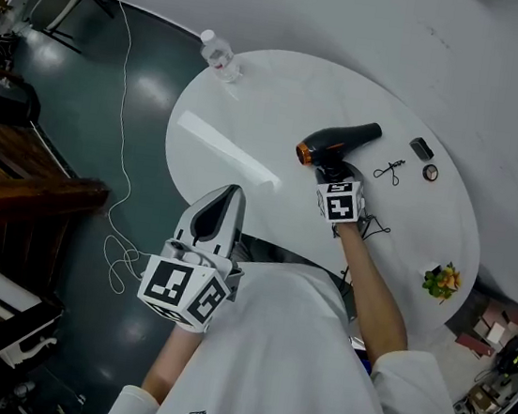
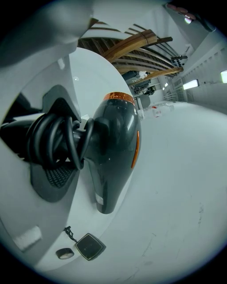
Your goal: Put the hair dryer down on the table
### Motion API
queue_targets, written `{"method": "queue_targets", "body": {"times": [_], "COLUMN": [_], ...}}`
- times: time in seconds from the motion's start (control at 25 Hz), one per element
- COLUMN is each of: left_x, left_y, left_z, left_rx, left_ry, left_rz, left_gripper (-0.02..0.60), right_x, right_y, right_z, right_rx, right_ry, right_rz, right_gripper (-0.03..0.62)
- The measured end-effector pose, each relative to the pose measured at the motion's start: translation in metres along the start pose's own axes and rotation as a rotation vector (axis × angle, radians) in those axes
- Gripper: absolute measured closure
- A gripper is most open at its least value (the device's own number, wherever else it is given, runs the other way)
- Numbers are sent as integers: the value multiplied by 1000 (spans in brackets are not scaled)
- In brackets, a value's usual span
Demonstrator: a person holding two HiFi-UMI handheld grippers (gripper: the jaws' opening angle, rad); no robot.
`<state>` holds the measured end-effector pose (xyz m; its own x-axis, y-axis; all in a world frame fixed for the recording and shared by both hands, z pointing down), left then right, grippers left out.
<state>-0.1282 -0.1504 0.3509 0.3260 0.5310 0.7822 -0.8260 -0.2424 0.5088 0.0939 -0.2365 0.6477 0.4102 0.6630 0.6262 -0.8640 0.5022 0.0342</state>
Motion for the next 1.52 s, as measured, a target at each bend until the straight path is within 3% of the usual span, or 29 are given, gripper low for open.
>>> {"method": "queue_targets", "body": {"times": [0.8, 1.52], "left_x": [1, 5], "left_y": [-2, -10], "left_z": [-11, -19], "left_rx": [1, 20], "left_ry": [-14, -45], "left_rz": [9, 6], "left_gripper": [572, 572], "right_x": [7, -14], "right_y": [7, 16], "right_z": [2, -67], "right_rx": [7, -22], "right_ry": [64, -114], "right_rz": [-41, -85], "right_gripper": [279, 276]}}
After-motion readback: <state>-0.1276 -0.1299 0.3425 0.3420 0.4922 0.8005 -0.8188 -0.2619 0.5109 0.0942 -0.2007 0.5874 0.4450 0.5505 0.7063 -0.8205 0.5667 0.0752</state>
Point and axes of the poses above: the fingertips, and each gripper's own axes: z forward along the fingers, y to its left, x out of its underside, the point moved 6 cm from there along -z, backward along the fingers, and after that the axes turned 9 degrees about -z, right-handed, at the moved point
